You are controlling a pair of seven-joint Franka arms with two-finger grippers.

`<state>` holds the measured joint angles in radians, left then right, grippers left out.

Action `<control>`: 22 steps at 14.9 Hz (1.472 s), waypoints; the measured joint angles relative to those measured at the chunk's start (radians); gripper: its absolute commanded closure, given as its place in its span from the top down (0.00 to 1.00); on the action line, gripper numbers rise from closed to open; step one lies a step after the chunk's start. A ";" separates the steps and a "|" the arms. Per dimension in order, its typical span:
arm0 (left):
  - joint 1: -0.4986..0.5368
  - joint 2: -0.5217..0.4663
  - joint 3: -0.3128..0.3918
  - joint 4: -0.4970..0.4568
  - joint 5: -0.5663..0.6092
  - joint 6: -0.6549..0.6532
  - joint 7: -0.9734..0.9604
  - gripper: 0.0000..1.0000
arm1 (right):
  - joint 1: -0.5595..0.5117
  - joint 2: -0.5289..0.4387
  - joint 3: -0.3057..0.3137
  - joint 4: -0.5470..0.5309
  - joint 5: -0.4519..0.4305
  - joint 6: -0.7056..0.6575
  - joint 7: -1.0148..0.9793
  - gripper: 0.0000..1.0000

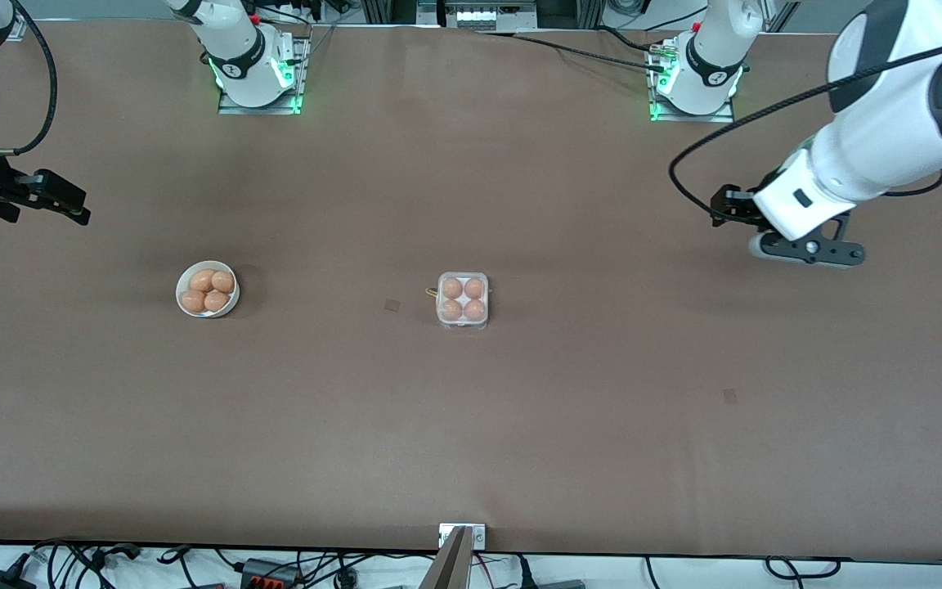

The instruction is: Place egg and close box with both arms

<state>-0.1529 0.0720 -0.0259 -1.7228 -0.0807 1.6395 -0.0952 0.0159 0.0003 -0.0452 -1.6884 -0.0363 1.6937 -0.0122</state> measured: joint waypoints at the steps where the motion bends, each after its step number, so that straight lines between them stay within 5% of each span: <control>1: 0.016 0.000 0.002 0.001 0.000 0.000 -0.004 1.00 | 0.000 0.000 0.000 0.000 0.000 0.000 0.000 1.00; 7: 0.135 0.000 0.008 0.020 0.088 0.000 -0.057 1.00 | 0.000 0.000 0.000 0.000 0.000 -0.003 0.000 1.00; 22: 0.150 -0.001 0.000 0.070 0.084 -0.028 -0.085 1.00 | 0.000 0.000 -0.004 0.004 0.008 -0.005 0.000 1.00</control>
<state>-0.0031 0.0713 -0.0260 -1.6532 0.0031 1.6117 -0.1806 0.0157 -0.0001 -0.0488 -1.6846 -0.0279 1.6885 -0.0123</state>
